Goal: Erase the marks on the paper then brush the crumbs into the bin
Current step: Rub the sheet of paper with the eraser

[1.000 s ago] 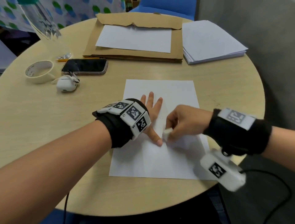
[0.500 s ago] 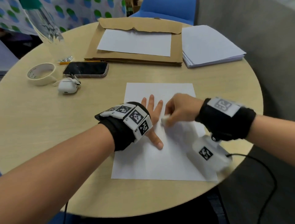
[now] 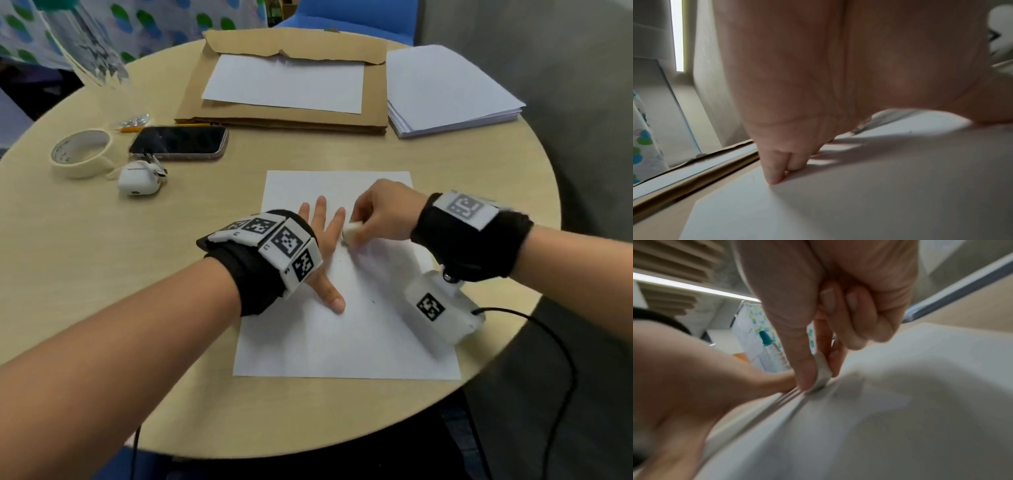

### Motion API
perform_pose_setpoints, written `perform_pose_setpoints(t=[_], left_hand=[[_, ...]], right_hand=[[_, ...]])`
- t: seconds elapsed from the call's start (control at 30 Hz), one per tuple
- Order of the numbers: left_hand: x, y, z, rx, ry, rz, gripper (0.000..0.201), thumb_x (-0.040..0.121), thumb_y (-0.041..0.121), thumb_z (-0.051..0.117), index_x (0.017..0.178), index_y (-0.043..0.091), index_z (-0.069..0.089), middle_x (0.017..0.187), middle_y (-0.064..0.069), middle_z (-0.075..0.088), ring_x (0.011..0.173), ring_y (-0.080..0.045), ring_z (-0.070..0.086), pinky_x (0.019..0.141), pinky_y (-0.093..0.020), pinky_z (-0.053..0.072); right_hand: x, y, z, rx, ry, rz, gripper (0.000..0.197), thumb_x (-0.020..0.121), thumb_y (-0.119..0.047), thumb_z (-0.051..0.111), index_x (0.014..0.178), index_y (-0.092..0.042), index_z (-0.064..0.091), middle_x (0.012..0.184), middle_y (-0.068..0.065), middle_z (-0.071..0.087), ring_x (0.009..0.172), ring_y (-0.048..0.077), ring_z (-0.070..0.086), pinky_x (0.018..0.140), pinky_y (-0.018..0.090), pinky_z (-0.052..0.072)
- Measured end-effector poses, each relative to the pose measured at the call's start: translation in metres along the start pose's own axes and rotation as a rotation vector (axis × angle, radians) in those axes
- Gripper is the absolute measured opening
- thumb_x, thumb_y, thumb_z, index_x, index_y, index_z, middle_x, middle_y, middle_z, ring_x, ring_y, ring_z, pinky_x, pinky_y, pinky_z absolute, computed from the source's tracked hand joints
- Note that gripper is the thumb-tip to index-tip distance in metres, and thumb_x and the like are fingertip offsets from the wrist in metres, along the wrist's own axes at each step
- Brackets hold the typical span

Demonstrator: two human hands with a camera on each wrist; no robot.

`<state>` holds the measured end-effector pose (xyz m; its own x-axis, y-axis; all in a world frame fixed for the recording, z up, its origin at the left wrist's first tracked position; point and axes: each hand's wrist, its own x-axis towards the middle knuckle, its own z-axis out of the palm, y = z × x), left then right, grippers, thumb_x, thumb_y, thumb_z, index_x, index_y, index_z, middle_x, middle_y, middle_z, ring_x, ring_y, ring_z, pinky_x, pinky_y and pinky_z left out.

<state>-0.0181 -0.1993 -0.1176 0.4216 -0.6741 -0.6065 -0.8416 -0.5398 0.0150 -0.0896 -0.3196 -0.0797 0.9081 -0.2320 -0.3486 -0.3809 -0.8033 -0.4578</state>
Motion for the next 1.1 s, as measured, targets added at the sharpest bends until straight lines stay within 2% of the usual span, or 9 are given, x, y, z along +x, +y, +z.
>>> perform_pose_setpoints(t=[0.1, 0.27, 0.43, 0.53, 0.6, 0.73, 0.97, 1.03, 1.1], left_hand=[[0.000, 0.000, 0.000, 0.004, 0.003, 0.000, 0.146, 0.053, 0.070, 0.072, 0.141, 0.018, -0.033, 0.148, -0.016, -0.036, 0.140, -0.040, -0.021, 0.115, -0.056, 0.002], [0.001, 0.000, -0.002, -0.001, -0.017, -0.006, 0.150, 0.049, 0.071, 0.073, 0.140, 0.020, -0.034, 0.148, -0.014, -0.037, 0.141, -0.038, -0.020, 0.114, -0.055, 0.003], [-0.001, 0.004, -0.004, 0.018, -0.002, -0.010, 0.146, 0.054, 0.067, 0.074, 0.142, 0.016, -0.031, 0.149, -0.017, -0.034, 0.141, -0.041, -0.018, 0.115, -0.057, 0.005], [-0.001, 0.003, -0.002, 0.013, 0.008, -0.005, 0.147, 0.053, 0.068, 0.074, 0.142, 0.016, -0.031, 0.149, -0.018, -0.034, 0.141, -0.042, -0.018, 0.115, -0.057, 0.004], [0.002, 0.001, -0.001, 0.012, 0.003, -0.004, 0.149, 0.051, 0.069, 0.074, 0.141, 0.017, -0.033, 0.148, -0.017, -0.035, 0.141, -0.040, -0.019, 0.115, -0.055, 0.004], [0.005, 0.001, -0.001, 0.018, -0.015, -0.011, 0.151, 0.048, 0.072, 0.073, 0.139, 0.018, -0.035, 0.148, -0.015, -0.037, 0.141, -0.039, -0.020, 0.116, -0.055, 0.004], [0.001, 0.001, 0.000, -0.006, -0.002, 0.008, 0.148, 0.052, 0.068, 0.074, 0.141, 0.017, -0.033, 0.148, -0.018, -0.036, 0.140, -0.041, -0.021, 0.114, -0.057, 0.003], [0.002, 0.001, -0.001, -0.003, 0.006, 0.006, 0.148, 0.051, 0.069, 0.074, 0.141, 0.017, -0.033, 0.148, -0.018, -0.035, 0.140, -0.040, -0.020, 0.114, -0.055, 0.003], [0.004, 0.001, -0.001, -0.005, 0.005, -0.002, 0.150, 0.049, 0.071, 0.073, 0.140, 0.018, -0.033, 0.148, -0.016, -0.036, 0.141, -0.039, -0.019, 0.114, -0.055, 0.003]], right_hand=[[-0.011, 0.005, 0.009, 0.001, 0.071, -0.049, 0.025, 0.073, -0.027, 0.074, 0.057, -0.025, 0.054, 0.062, -0.007, 0.056, 0.064, 0.012, 0.053, 0.053, 0.020, 0.041], [-0.046, 0.008, 0.013, -0.030, -0.338, -0.045, 0.017, 0.065, -0.023, 0.080, 0.062, -0.024, 0.063, 0.066, -0.006, 0.063, 0.062, 0.008, 0.053, 0.068, 0.027, 0.048], [-0.002, 0.000, -0.001, 0.099, -0.078, 0.065, 0.013, 0.066, -0.023, 0.080, 0.066, -0.020, 0.067, 0.063, -0.008, 0.060, 0.067, 0.009, 0.053, 0.059, 0.021, 0.040], [-0.007, 0.001, 0.008, 0.119, 0.022, 0.041, 0.019, 0.069, -0.023, 0.078, 0.060, -0.021, 0.061, 0.060, -0.007, 0.057, 0.060, 0.009, 0.052, 0.052, 0.020, 0.039], [-0.026, 0.006, 0.014, 0.108, -0.065, 0.009, 0.023, 0.069, -0.023, 0.077, 0.056, -0.022, 0.057, 0.057, -0.008, 0.055, 0.055, 0.006, 0.050, 0.054, 0.020, 0.041], [-0.042, 0.005, 0.014, 0.040, -0.411, 0.047, 0.017, 0.065, -0.024, 0.080, 0.061, -0.024, 0.064, 0.060, -0.011, 0.061, 0.064, 0.006, 0.053, 0.071, 0.024, 0.046], [-0.004, 0.002, 0.001, 0.152, -0.004, 0.071, 0.015, 0.067, -0.023, 0.080, 0.063, -0.022, 0.065, 0.062, -0.008, 0.059, 0.063, 0.007, 0.052, 0.059, 0.020, 0.041], [-0.020, 0.007, 0.008, 0.151, -0.053, 0.041, 0.016, 0.066, -0.022, 0.079, 0.060, -0.021, 0.065, 0.059, -0.008, 0.059, 0.059, 0.007, 0.052, 0.061, 0.023, 0.043], [-0.039, 0.011, 0.013, 0.119, -0.240, 0.045, 0.014, 0.064, -0.021, 0.080, 0.061, -0.020, 0.066, 0.058, -0.009, 0.060, 0.057, 0.004, 0.052, 0.063, 0.022, 0.044]])
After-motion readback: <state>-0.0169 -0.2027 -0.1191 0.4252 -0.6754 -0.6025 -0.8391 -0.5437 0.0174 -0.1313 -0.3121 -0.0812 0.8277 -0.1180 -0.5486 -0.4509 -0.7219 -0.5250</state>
